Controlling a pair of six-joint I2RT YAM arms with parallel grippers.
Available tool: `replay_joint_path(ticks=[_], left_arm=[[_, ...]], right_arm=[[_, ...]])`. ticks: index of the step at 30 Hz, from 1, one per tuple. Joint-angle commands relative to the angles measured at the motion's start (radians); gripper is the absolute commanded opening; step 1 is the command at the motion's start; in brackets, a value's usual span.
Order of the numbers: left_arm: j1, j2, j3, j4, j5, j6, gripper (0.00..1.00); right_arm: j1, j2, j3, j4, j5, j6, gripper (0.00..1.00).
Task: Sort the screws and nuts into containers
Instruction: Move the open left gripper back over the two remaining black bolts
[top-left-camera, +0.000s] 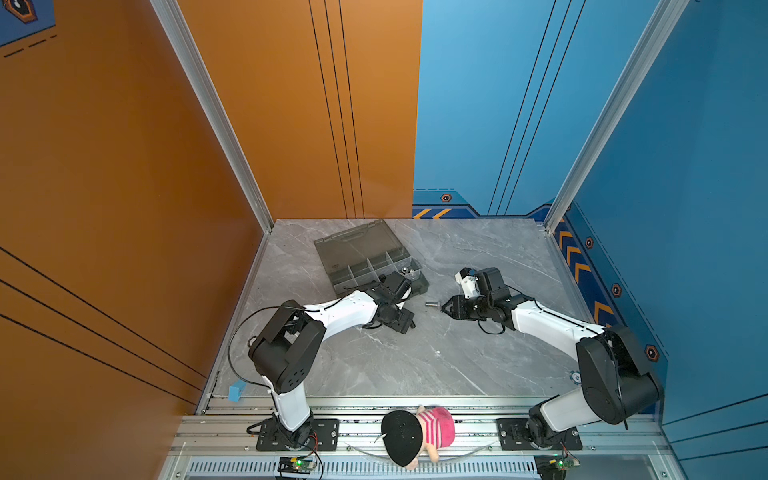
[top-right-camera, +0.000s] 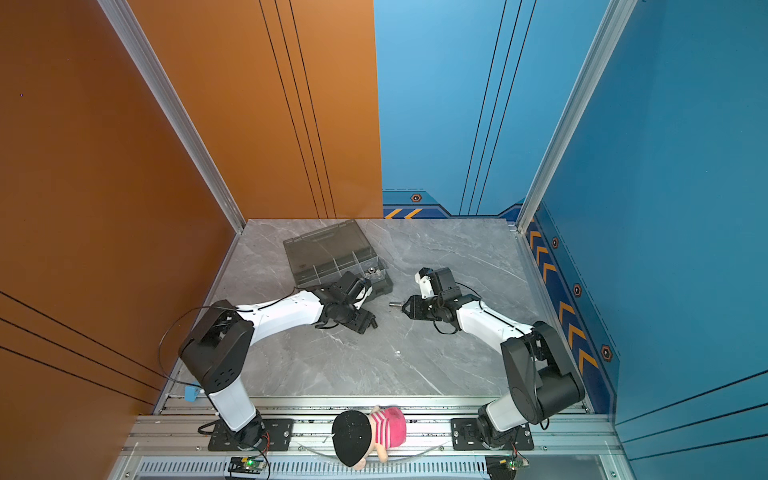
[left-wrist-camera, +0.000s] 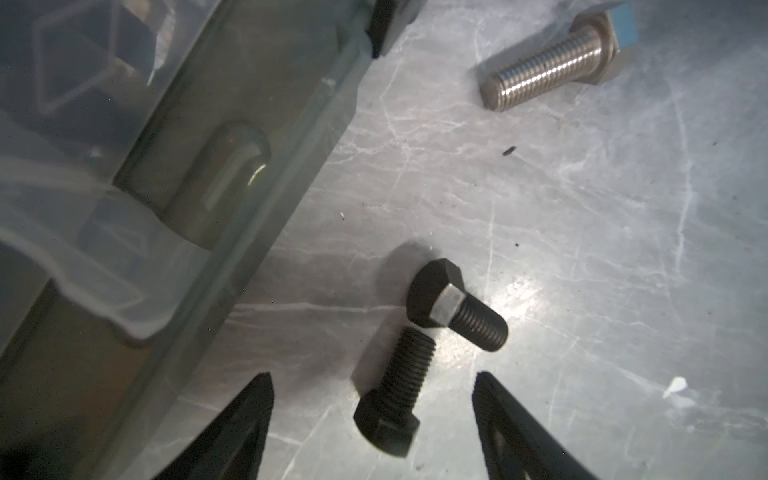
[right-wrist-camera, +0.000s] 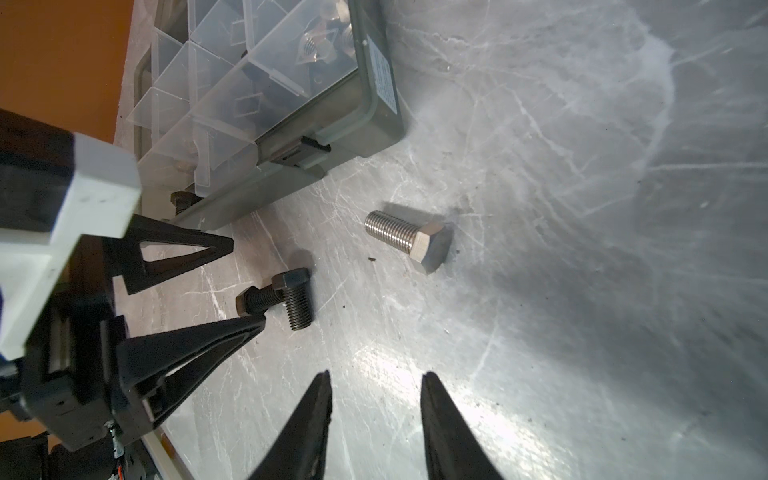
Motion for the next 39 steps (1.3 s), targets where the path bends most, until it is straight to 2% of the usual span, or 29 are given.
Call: replay_joint_path(ticks=[1, 28, 34, 39], left_arm=[[-0.007, 0.028, 0.024, 0.009, 0.021, 0.018, 0.76], [-0.033, 0.014, -0.052, 0.028, 0.042, -0.016, 0.6], [-0.037, 0.017, -0.051, 0.013, 0.04, -0.018, 0.5], [-0.044, -0.001, -0.054, -0.002, 0.032, -0.022, 0.46]], right_arm=[[0.002, -0.004, -0.01, -0.04, -0.006, 0.004, 0.39], [-0.001, 0.001, -0.025, -0.035, -0.001, 0.003, 0.39], [-0.001, 0.007, -0.025, -0.033, -0.003, 0.006, 0.39], [-0.001, 0.008, -0.025, -0.033, -0.002, 0.004, 0.39]])
